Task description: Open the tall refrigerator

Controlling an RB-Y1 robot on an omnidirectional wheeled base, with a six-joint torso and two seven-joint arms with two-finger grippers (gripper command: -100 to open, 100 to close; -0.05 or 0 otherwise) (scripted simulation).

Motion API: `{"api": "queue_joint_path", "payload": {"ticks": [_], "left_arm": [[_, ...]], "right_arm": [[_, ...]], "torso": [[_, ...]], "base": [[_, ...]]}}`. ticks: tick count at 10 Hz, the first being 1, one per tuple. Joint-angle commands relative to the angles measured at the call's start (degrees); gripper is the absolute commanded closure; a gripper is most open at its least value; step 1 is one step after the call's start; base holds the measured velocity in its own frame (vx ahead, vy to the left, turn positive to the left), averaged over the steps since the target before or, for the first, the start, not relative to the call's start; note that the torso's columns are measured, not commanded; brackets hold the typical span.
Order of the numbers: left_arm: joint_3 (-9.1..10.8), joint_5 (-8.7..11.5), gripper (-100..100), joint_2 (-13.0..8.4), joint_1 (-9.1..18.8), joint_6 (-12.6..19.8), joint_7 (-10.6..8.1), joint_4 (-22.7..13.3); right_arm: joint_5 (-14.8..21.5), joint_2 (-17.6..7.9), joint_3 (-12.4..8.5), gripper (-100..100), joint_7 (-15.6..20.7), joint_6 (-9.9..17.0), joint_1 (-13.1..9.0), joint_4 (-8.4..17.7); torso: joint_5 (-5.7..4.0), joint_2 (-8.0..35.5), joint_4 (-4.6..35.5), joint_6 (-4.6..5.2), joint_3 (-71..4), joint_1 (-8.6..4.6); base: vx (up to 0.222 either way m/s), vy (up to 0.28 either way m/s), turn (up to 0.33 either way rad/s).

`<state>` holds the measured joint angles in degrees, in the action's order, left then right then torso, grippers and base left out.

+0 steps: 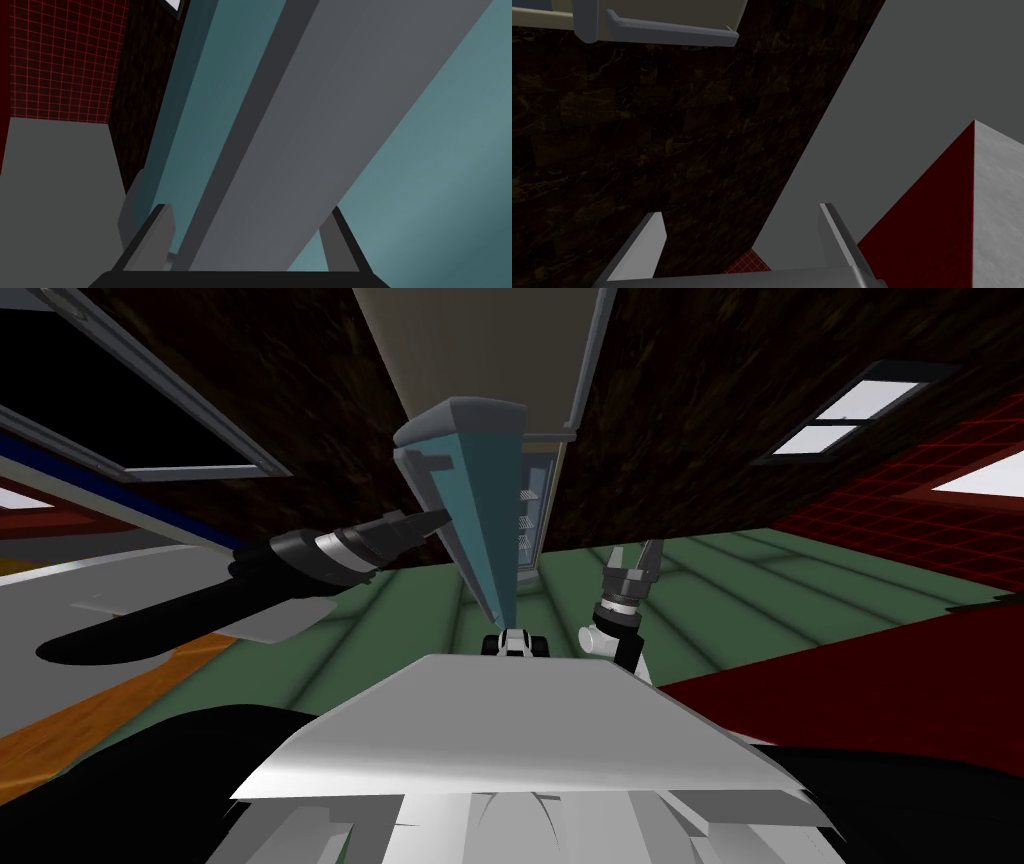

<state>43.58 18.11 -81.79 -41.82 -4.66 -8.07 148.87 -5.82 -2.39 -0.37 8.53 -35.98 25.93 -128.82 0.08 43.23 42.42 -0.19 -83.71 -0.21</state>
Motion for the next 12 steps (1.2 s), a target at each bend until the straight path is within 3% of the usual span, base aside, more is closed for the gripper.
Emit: {"api": "queue_joint_path", "payload": {"ticks": [1, 5, 6, 8, 12], "left_arm": [[3.5, 2.3, -100, -2.9, 1.0, 1.7, -2.35, 0.1], [8.17, 5.4, -100, -6.7, 2.2, 3.9, -5.48, 0.3], [8.17, 5.4, -100, -6.7, 2.2, 3.9, -5.48, 0.3], [10.5, 6.9, -100, -8.6, 2.9, 5.0, -7.04, 0.4], [11.67, 7.7, -100, -9.5, 3.2, 5.5, -7.83, 0.4]], "right_arm": [[0.0, 0.0, 0.0, 0, 0.0, 0.0, 0.0, 0.0], [0.0, 0.0, 0.0, 0, 0.0, 0.0, 0.0, 0.0], [0.0, 0.0, 0.0, 0, 0.0, 0.0, 0.0, 0.0], [0.0, 0.0, 0.0, 0, 0.0, 0.0, 0.0, 0.0], [0.0, 0.0, 0.0, 0, 0.0, 0.0, 0.0, 0.0]], "torso": [[-0.14, -0.3, 0.0, 0.06, -0.3, -0.24], [-0.52, -0.5, 0.2, 0.46, -0.6, -0.59], [-0.63, -0.4, 0.3, 0.54, -0.6, -0.8], [-0.67, -0.3, 0.4, 0.51, -0.5, -0.88], [-0.82, -0.1, 0.5, 0.61, -0.4, -1.14]], "base": [[-0.011, 0.004, 0.071], [0.003, -0.017, 0.058], [-0.008, 0.013, 0.016], [-0.008, 0.005, 0.048], [-0.004, 0.006, 0.011]]}}
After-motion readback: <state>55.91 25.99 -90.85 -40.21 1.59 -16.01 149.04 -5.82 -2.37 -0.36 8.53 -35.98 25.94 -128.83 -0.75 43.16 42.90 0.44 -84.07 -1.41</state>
